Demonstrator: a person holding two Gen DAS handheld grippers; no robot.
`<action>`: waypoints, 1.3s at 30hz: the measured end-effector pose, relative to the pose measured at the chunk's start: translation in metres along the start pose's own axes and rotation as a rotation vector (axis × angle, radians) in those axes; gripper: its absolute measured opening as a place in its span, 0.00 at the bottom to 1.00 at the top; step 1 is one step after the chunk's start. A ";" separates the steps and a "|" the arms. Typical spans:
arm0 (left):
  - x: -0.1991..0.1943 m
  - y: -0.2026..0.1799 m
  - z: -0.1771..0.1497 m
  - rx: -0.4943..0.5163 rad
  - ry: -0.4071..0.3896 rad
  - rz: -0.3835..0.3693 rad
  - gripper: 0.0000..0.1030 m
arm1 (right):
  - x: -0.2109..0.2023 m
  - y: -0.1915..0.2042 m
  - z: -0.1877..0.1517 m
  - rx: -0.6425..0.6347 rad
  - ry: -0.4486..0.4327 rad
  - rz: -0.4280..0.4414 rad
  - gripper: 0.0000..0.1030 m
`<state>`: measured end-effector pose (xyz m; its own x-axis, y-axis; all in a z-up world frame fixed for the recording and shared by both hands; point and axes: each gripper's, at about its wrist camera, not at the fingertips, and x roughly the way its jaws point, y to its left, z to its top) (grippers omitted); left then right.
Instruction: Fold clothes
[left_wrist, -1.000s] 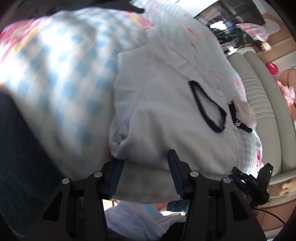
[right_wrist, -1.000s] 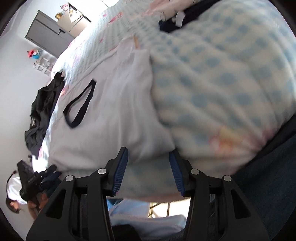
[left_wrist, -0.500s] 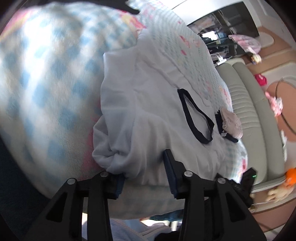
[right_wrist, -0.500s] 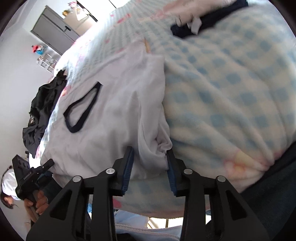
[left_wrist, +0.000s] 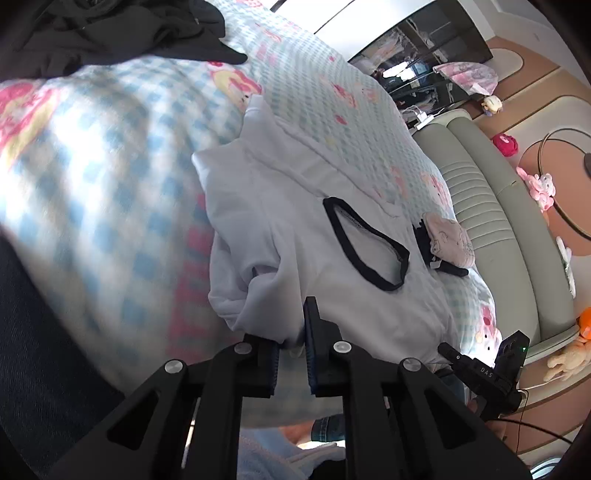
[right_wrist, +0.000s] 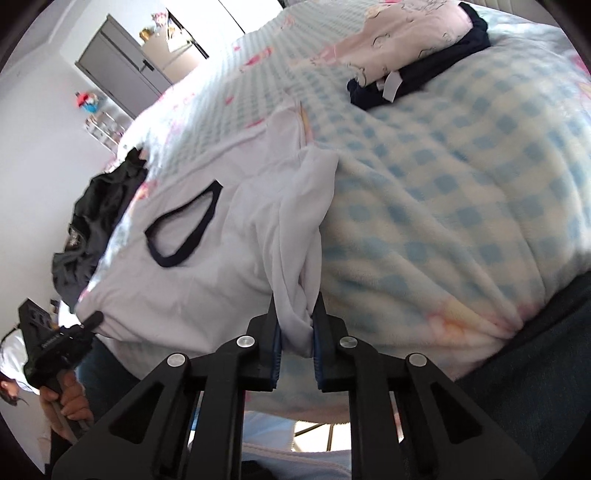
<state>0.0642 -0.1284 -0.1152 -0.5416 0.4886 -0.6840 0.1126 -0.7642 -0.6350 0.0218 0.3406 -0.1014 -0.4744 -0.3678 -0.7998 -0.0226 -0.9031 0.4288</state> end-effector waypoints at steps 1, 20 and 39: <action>0.000 0.000 -0.002 -0.005 0.005 0.003 0.10 | -0.002 -0.001 -0.001 0.005 0.002 0.000 0.12; -0.025 -0.018 0.014 0.101 0.058 -0.037 0.10 | -0.030 0.003 -0.009 0.000 0.071 0.029 0.12; 0.017 -0.005 0.140 -0.003 -0.071 -0.058 0.52 | 0.035 0.031 0.123 -0.020 0.018 0.013 0.17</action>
<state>-0.0620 -0.1750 -0.0738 -0.6052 0.5009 -0.6187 0.0818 -0.7339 -0.6743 -0.1039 0.3274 -0.0640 -0.4587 -0.3829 -0.8018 0.0005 -0.9025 0.4307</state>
